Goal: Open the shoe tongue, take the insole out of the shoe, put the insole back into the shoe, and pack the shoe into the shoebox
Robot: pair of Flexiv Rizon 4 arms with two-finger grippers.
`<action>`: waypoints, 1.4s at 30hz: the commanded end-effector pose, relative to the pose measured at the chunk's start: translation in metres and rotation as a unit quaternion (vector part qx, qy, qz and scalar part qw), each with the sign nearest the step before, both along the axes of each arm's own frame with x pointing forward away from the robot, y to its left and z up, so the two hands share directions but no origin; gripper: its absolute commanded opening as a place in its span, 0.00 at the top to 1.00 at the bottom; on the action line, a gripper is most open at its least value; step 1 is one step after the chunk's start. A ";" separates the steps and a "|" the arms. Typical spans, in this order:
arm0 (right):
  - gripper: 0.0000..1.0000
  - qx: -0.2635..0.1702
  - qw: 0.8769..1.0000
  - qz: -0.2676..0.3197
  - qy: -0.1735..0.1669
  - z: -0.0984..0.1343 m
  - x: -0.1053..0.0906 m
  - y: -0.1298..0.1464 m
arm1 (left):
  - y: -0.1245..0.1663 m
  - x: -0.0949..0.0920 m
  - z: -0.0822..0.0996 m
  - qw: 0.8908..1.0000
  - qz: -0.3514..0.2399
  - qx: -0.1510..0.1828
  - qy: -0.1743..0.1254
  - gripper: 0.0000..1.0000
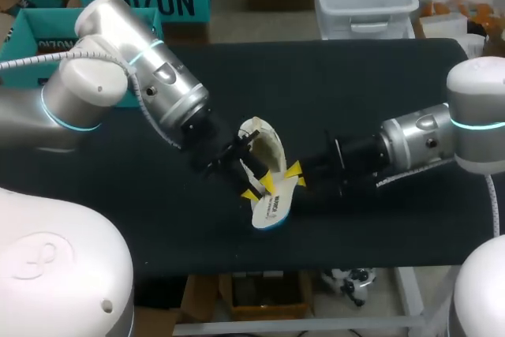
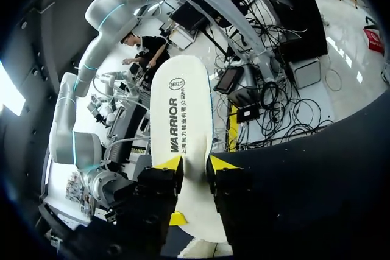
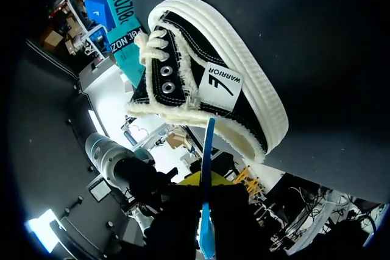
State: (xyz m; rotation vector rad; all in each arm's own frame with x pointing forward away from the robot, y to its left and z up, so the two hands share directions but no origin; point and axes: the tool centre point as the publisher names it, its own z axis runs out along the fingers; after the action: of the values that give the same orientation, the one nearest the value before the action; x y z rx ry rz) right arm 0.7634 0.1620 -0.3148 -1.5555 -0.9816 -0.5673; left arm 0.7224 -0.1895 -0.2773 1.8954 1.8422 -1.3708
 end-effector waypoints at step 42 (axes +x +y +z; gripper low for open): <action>1.00 0.010 0.999 0.036 0.032 0.000 -0.020 0.001 | 0.079 0.132 0.039 0.961 0.161 0.206 0.085 0.00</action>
State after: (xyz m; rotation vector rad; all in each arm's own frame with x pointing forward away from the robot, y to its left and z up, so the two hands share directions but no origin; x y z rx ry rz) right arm 0.7461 0.1665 -0.3151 -1.5040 -0.9812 -0.4680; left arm 0.8621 -0.1106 -0.2401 1.5788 2.5574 -1.1537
